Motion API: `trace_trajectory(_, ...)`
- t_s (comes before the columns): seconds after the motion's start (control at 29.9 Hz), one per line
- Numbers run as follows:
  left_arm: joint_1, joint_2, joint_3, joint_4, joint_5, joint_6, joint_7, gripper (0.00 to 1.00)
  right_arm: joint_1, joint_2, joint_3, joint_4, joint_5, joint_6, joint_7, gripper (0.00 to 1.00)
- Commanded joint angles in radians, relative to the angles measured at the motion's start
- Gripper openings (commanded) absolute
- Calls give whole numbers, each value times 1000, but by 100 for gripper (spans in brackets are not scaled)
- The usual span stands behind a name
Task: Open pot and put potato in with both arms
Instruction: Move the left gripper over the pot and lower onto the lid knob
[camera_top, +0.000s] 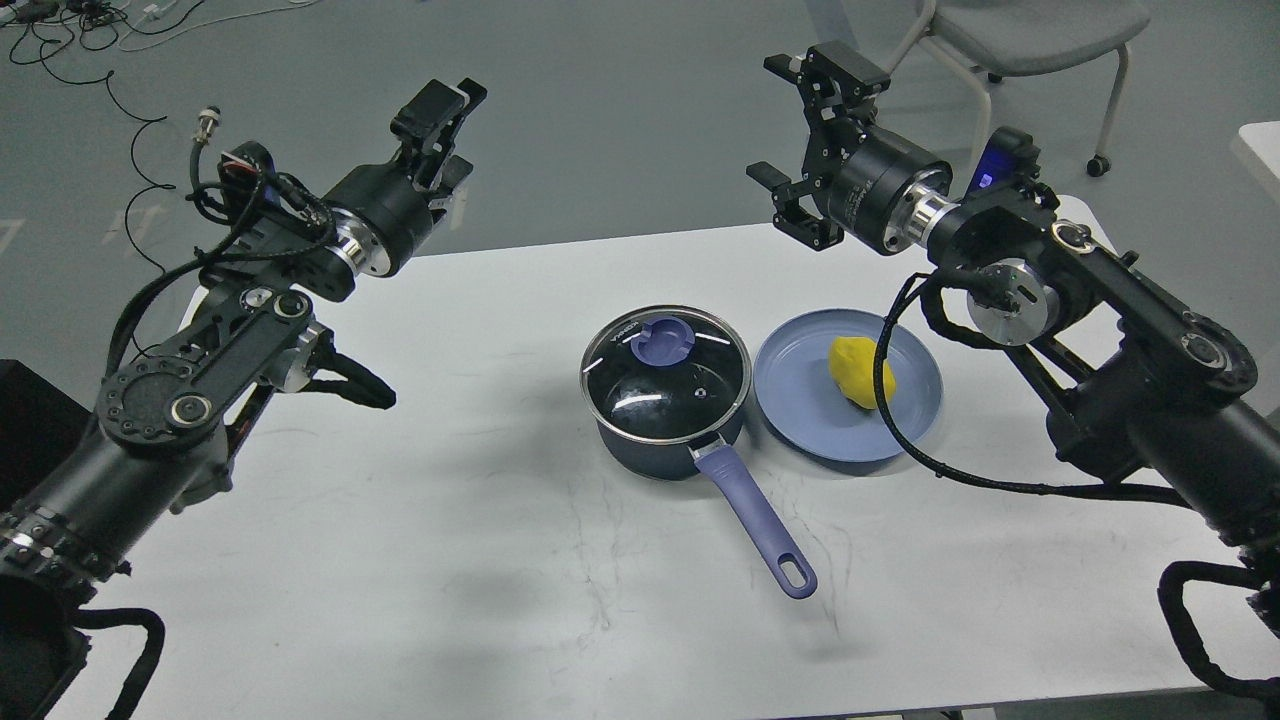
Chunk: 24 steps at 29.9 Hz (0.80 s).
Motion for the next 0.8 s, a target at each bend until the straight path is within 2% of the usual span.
trace_trajectory(0.0,-34,25,36,-82,98,13,-85,98,-1,0,1,3,0,-1,2,100)
trace_trajectory(0.03,-54,26,82,-102,178,29,-121,98,-2,-2,2,3,0,-1,2,100)
trace_trajectory(0.07,-80,26,140,-110,307,65,-140,98,-4,-2,4,5,0,-1,2,100)
trace_trajectory(0.1,-88,26,174,-110,379,94,-146,98,-7,-2,4,5,0,-1,2,100)
trace_trajectory(0.13,-99,25,235,-108,518,166,-149,98,-10,-2,4,8,0,-1,2,100)
trace_trajectory(0.17,-99,25,235,-108,520,167,-149,98,-10,-2,4,8,0,-1,2,100)
trace_trajectory(0.23,-102,23,323,-107,698,319,-155,98,-15,-6,5,11,0,-1,2,100)
trace_trajectory(0.27,-103,23,362,-107,749,357,-172,98,-15,-11,5,11,2,-1,2,100)
trace_trajectory(0.3,-105,23,387,-111,768,363,-186,98,-15,-11,5,11,2,-1,2,100)
trace_trajectory(0.33,-114,25,428,-114,814,368,-229,98,-15,-14,5,11,2,-1,2,100)
trace_trajectory(0.37,-114,25,429,-114,814,368,-229,98,-15,-14,5,11,2,-1,2,100)
trace_trajectory(0.43,-154,26,472,-114,941,368,-315,98,-15,-16,5,11,2,-1,2,100)
trace_trajectory(0.6,-174,17,485,-114,1020,366,-327,98,-15,-16,1,11,0,-1,2,100)
trace_trajectory(0.77,-172,-52,519,-105,1090,368,-333,98,-15,-17,-10,11,0,1,2,100)
